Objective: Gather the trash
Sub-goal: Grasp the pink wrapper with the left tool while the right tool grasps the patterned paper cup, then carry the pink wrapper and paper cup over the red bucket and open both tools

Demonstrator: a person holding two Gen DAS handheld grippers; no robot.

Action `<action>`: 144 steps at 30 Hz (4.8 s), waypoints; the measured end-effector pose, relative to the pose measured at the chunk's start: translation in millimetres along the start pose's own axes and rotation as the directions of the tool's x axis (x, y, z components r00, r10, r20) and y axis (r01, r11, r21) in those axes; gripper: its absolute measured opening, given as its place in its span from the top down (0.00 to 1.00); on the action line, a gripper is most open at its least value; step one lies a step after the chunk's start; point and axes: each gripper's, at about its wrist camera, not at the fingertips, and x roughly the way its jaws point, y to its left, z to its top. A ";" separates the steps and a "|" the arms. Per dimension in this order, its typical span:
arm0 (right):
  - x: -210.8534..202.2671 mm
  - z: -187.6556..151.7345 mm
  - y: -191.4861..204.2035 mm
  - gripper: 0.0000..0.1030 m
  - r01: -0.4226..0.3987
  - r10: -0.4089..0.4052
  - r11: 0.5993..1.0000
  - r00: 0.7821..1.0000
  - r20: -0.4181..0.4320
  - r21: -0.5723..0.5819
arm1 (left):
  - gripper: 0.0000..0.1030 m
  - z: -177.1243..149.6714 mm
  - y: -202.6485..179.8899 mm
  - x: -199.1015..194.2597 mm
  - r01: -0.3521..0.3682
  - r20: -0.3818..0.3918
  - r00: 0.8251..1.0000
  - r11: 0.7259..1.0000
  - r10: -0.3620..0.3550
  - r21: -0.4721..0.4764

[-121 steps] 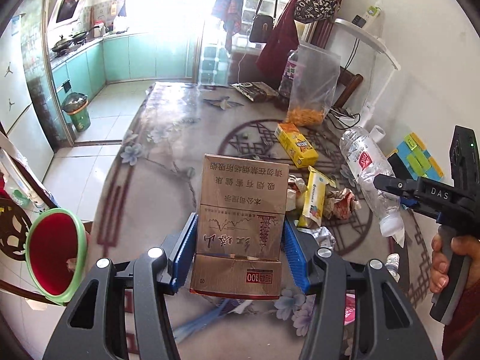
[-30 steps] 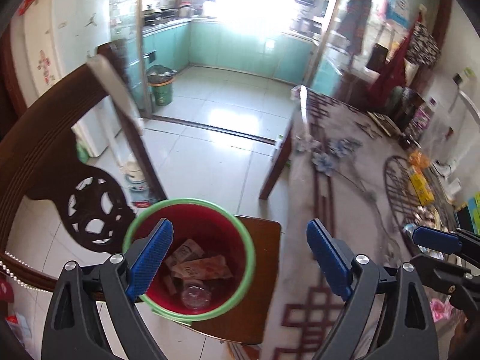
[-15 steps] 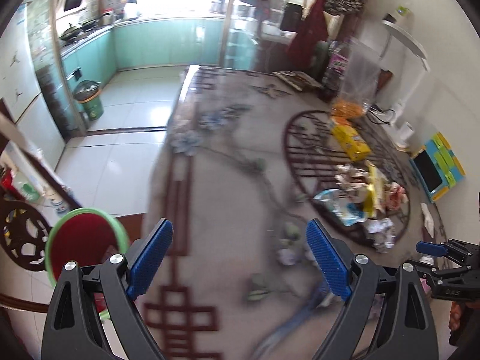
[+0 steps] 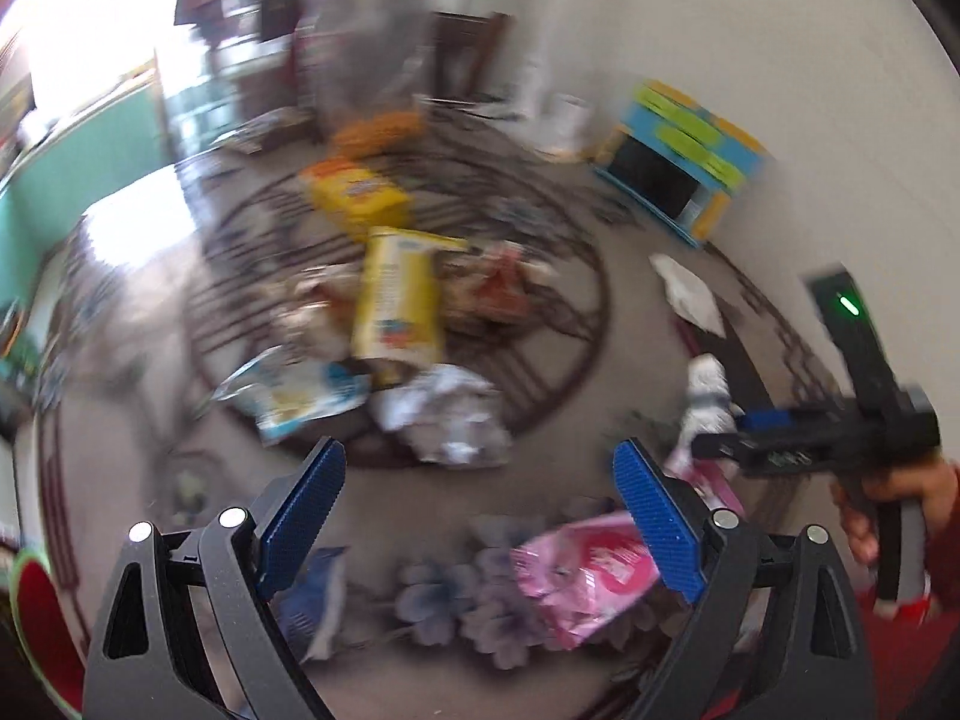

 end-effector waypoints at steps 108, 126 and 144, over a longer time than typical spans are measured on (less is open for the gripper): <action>-71.6 -6.5 415.6 0.82 -0.178 0.361 0.778 0.911 0.197 -0.602 | 0.98 -132.2 290.3 -204.6 -0.222 0.118 0.932 0.798 0.343 -0.560; -53.3 -35.2 510.7 0.82 -0.267 0.442 0.654 0.894 0.071 -0.708 | 0.98 -166.2 353.5 -219.4 -0.275 0.061 0.916 0.734 0.395 -0.621; 2.4 -70.2 618.3 0.81 -0.454 0.456 0.470 0.859 -0.232 -0.757 | 0.97 -228.8 432.3 -215.6 -0.368 -0.106 0.889 0.558 0.445 -0.743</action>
